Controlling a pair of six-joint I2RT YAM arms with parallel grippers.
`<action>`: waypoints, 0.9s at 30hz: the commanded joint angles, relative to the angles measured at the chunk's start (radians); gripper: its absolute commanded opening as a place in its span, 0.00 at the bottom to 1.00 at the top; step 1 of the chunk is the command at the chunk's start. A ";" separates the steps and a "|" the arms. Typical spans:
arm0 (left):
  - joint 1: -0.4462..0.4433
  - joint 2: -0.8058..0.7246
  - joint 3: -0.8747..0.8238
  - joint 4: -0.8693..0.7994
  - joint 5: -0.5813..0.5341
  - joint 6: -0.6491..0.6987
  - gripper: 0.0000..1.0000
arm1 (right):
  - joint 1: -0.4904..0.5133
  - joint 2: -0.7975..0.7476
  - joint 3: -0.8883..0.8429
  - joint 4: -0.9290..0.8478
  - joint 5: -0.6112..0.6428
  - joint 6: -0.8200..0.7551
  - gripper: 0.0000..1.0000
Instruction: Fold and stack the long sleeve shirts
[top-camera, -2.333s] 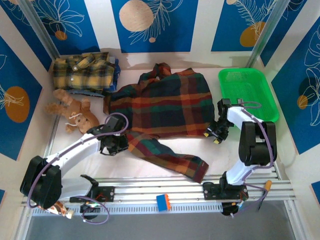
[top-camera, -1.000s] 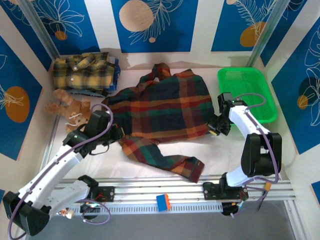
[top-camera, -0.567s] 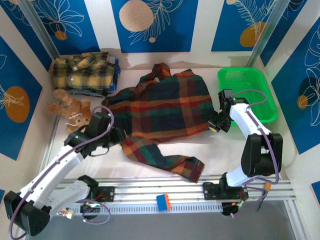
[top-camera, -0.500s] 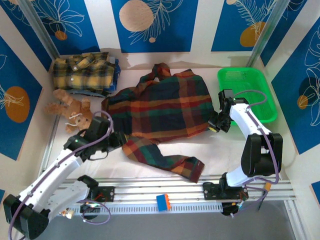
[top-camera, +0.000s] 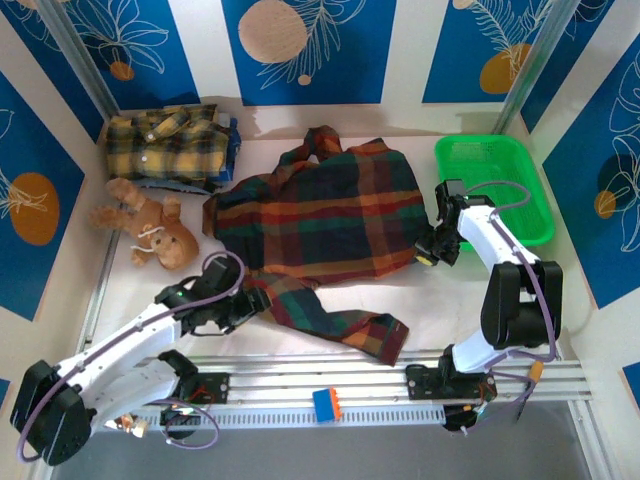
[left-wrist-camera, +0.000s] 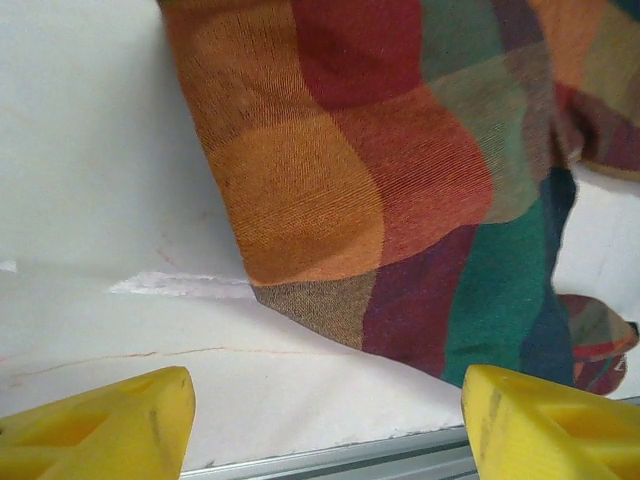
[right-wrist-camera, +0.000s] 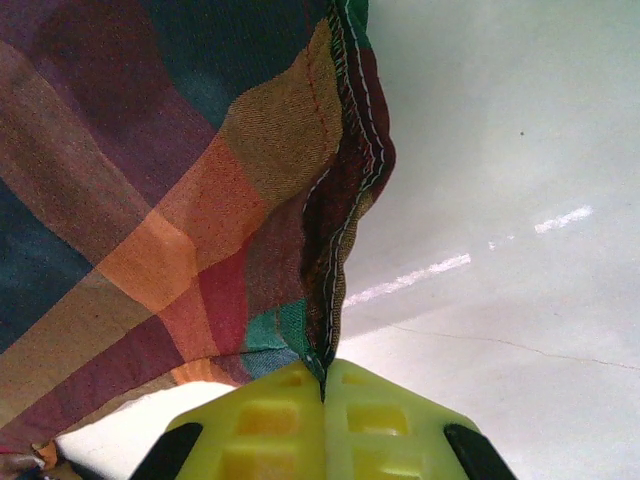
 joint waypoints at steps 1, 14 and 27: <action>-0.033 0.033 -0.025 0.094 -0.040 -0.086 0.69 | 0.014 0.006 0.005 -0.006 -0.035 -0.011 0.00; -0.061 0.162 -0.025 0.271 -0.095 -0.106 0.50 | 0.031 0.001 -0.002 -0.007 -0.039 -0.004 0.00; -0.056 -0.042 0.062 0.012 -0.169 -0.053 0.02 | 0.040 -0.060 -0.009 -0.041 -0.024 0.003 0.00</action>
